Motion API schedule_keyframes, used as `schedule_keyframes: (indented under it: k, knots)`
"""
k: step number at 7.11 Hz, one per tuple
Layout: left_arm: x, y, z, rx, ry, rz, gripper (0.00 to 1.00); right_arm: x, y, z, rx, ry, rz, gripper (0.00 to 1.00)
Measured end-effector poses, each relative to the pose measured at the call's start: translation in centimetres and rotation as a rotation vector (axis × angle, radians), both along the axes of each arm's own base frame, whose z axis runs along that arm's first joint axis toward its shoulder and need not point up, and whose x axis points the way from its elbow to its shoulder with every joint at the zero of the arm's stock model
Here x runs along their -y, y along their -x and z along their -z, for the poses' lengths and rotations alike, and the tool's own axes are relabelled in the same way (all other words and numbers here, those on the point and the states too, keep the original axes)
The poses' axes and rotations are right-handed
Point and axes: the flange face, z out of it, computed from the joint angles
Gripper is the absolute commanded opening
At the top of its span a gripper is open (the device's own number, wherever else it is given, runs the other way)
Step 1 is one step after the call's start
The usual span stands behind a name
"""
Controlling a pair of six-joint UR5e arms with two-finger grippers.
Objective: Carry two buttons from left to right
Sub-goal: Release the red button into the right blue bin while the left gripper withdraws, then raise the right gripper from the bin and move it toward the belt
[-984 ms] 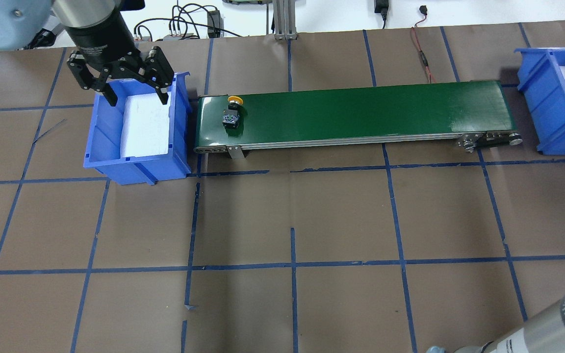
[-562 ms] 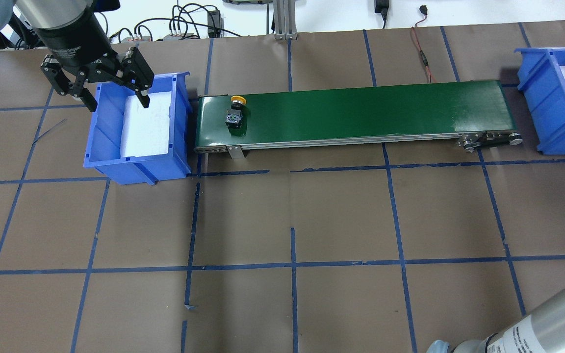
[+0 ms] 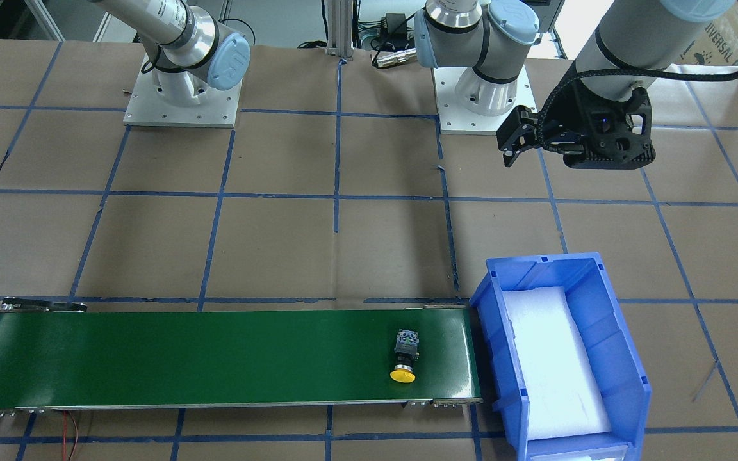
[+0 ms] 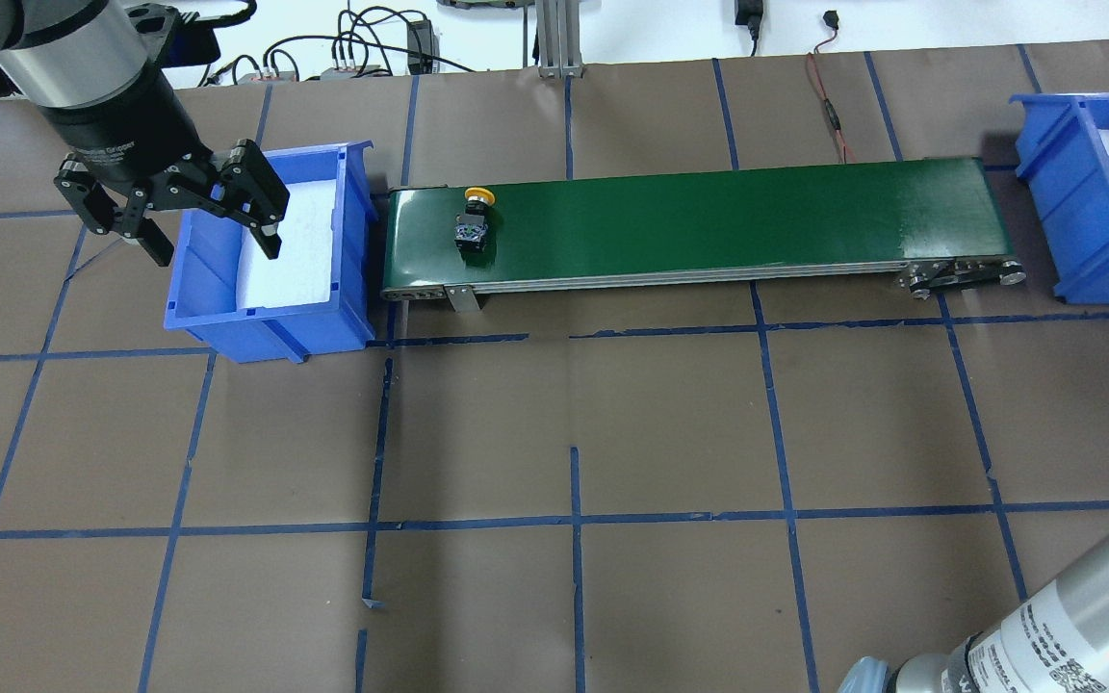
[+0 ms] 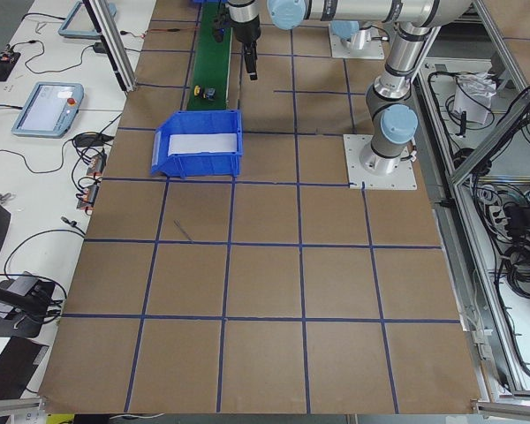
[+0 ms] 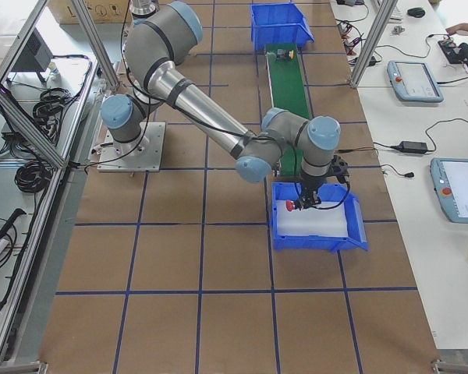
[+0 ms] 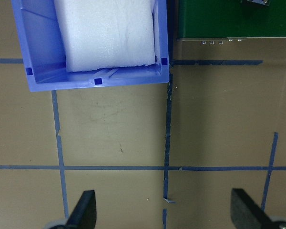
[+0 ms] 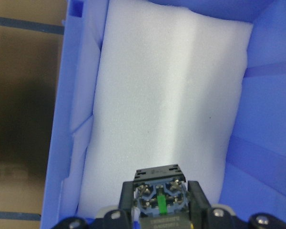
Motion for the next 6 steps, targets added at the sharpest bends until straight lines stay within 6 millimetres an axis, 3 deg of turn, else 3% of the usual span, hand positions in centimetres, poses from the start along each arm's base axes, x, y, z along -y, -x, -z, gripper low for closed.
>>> schedule_keyframes:
  k: [6]
  knots:
    - [1.6,-0.2,-0.3,0.005,0.032,-0.001,1.00,1.5,0.8,5.5,0.045,0.010,-0.005,0.14]
